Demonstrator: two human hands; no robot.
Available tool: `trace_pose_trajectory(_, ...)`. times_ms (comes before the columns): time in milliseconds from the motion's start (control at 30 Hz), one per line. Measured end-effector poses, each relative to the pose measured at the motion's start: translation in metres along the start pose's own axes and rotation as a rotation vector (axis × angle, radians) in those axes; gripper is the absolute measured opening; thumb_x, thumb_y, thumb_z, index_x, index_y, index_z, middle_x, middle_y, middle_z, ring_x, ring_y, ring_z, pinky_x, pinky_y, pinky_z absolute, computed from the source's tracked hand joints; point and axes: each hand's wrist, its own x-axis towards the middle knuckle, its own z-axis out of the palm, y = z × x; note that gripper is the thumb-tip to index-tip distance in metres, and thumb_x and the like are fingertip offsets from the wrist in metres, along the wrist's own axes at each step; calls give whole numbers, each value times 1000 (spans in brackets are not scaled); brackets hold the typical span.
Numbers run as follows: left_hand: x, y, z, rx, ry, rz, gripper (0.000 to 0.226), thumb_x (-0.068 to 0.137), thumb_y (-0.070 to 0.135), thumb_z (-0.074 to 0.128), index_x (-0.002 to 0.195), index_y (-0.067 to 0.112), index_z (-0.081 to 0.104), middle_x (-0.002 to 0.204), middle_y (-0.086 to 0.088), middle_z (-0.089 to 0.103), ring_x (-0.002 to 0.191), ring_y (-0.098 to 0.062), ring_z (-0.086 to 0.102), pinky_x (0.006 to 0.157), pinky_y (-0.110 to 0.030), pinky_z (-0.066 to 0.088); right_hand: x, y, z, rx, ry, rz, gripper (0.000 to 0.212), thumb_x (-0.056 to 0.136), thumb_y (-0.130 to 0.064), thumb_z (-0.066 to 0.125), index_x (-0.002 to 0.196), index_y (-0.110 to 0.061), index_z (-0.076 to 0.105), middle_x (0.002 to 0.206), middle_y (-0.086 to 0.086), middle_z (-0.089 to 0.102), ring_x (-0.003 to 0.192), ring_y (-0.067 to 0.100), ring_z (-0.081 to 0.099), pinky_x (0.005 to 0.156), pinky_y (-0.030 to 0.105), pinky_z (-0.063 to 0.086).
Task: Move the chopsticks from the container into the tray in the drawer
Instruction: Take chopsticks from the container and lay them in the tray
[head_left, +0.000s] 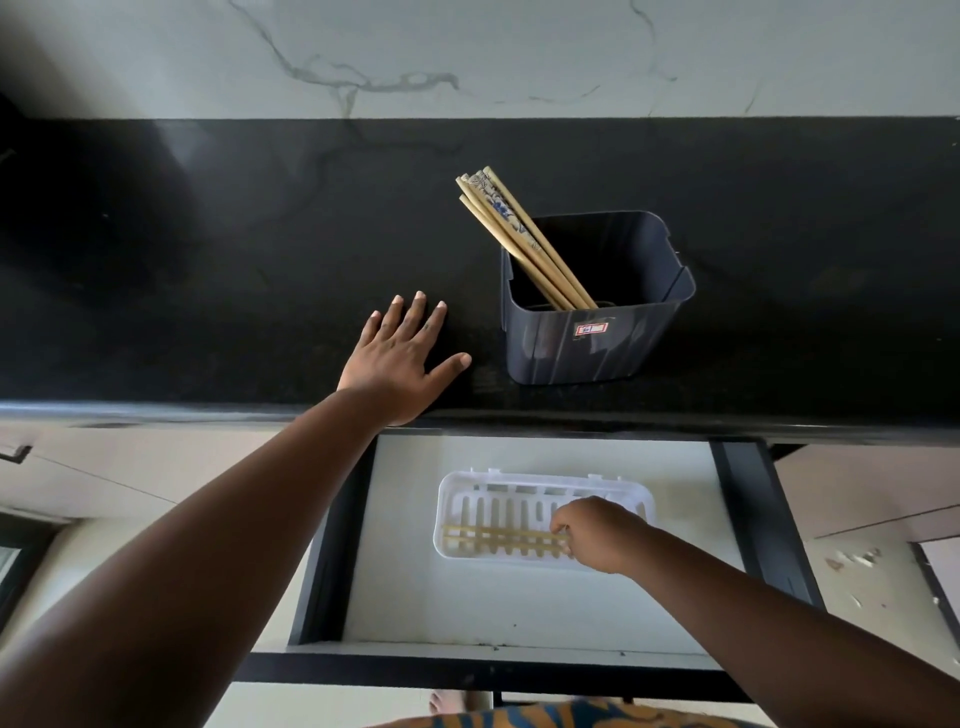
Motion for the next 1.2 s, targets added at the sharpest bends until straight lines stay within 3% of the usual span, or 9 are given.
trace_pose_trajectory(367,1,-2,3,5,-1,-6,86,82,79,2,153,31,-4,162,1,-10,147,-19,-15,119,-40,-8,-16,3,1,-75,4,-45,47,91,3,39,122,-21,65,129,2,61,114,24,57,95,32,50)
trace_pose_trajectory(533,2,-1,4,13,-2,-6,86,82,80,1,153,31,-5,162,1,-11,147,-19,-16,119,-40,-8,-29,3,-8,-80,70,-52,45,95,-6,37,123,-29,65,129,-6,63,114,15,58,83,19,45)
trace_pose_trajectory(633,2,-1,4,15,-2,-4,88,80,80,-2,153,31,-5,161,1,-11,147,-19,-16,119,-40,-8,-42,-1,-24,11,127,-65,38,96,-11,42,116,-27,69,123,-8,66,110,11,60,83,17,44)
trace_pose_trajectory(733,1,-1,4,8,2,-6,89,79,80,-3,153,30,-6,161,1,-11,146,-19,-17,119,-40,-8,-66,-15,-58,117,100,-106,22,92,-22,54,101,-26,73,113,-9,71,104,11,63,91,28,49)
trace_pose_trajectory(867,1,0,3,5,3,-14,93,75,81,-7,153,30,-6,161,1,-12,147,-19,-17,119,-40,-9,-115,-55,-137,246,84,-255,10,82,-39,64,86,-38,73,83,-14,74,79,3,68,78,31,58)
trace_pose_trajectory(933,1,1,3,-3,8,-17,94,74,81,-7,153,30,-5,162,1,-11,147,-19,-16,119,-40,-8,-137,-77,-177,378,193,-326,15,73,-47,66,83,-39,73,78,-13,74,71,4,69,72,29,59)
trace_pose_trajectory(1000,0,2,3,-4,14,-21,94,74,80,-7,153,29,-6,162,1,-11,147,-19,-16,119,-39,-9,-144,-92,-208,412,445,-363,11,73,-45,67,81,-39,73,73,-15,73,63,1,67,62,23,57)
trace_pose_trajectory(1100,-2,2,5,3,8,-18,93,74,80,-9,152,29,-8,161,2,-14,146,-18,-19,118,-38,-11,-130,-105,-231,238,806,-266,10,82,-30,66,89,-34,72,79,-16,70,67,1,63,63,26,51)
trace_pose_trajectory(1200,-1,2,5,-1,26,-33,84,84,76,4,153,29,-6,162,2,-12,147,-18,-17,118,-38,-11,-104,-111,-233,27,824,-95,21,83,-29,67,104,-27,66,102,-6,68,83,15,67,71,34,56)
